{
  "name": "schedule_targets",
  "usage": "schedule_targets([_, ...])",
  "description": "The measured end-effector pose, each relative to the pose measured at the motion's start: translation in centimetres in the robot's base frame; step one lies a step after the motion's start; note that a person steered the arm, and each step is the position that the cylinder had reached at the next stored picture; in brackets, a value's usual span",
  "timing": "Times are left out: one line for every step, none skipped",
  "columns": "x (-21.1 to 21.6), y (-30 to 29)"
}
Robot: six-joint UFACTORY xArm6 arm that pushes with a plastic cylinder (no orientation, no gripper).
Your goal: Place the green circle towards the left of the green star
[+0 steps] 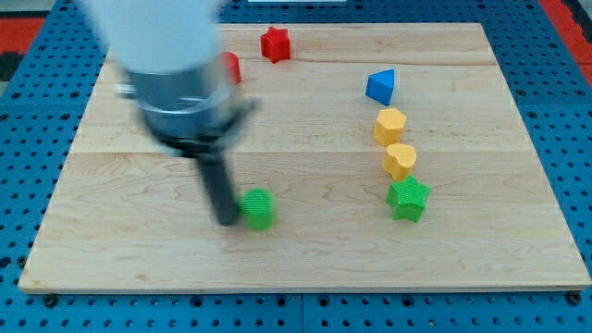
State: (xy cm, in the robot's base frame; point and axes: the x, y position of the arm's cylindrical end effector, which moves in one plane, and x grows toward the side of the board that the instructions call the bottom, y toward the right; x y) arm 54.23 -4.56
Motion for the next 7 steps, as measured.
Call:
schedule_targets([1.1, 6.9])
schedule_targets([-0.1, 0.7])
schedule_targets([-3.8, 4.1])
schedule_targets([-1.9, 7.3])
schedule_targets([1.2, 9.1])
schedule_targets([1.4, 7.2])
schedule_targets([-2.9, 8.2])
